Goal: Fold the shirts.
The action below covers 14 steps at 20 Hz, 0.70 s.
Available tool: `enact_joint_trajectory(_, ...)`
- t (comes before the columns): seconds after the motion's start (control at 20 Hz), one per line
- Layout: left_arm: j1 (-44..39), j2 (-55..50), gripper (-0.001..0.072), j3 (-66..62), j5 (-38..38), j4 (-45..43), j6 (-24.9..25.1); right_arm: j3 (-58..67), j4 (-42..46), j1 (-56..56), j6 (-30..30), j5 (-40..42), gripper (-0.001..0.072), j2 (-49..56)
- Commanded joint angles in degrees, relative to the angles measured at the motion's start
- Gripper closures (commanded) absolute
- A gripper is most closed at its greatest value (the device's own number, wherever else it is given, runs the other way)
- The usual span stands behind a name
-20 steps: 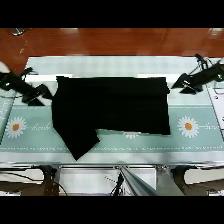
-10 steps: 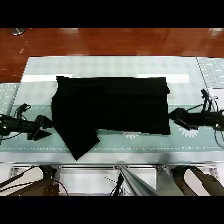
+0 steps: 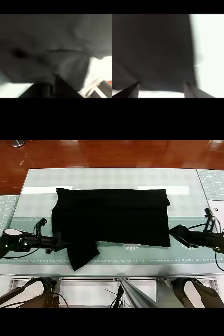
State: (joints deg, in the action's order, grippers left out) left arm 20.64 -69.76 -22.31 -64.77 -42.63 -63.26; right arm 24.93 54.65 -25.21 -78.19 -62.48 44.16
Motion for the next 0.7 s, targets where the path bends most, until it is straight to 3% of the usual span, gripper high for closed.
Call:
enact_joint_trajectory(0.0, -1.2, 0.2, 0.0687, 0.1, 1.2, 3.0, 3.0, 0.3, 11.4, -7.1, -4.1, -4.5, 0.0092, -0.3)
enact_joint_trajectory(0.2, -0.2, 0.2, 0.0687, -0.3, 1.7, 5.6, 3.3, -4.9, 4.5, -8.1, -2.3, -9.6, 0.0092, -0.3)
enact_joint_trajectory(0.65, -0.3, 0.2, 0.0687, -0.3, 1.7, 6.7, 3.3, -5.0, -5.2, -8.1, 2.4, -4.9, 0.0093, 9.8)
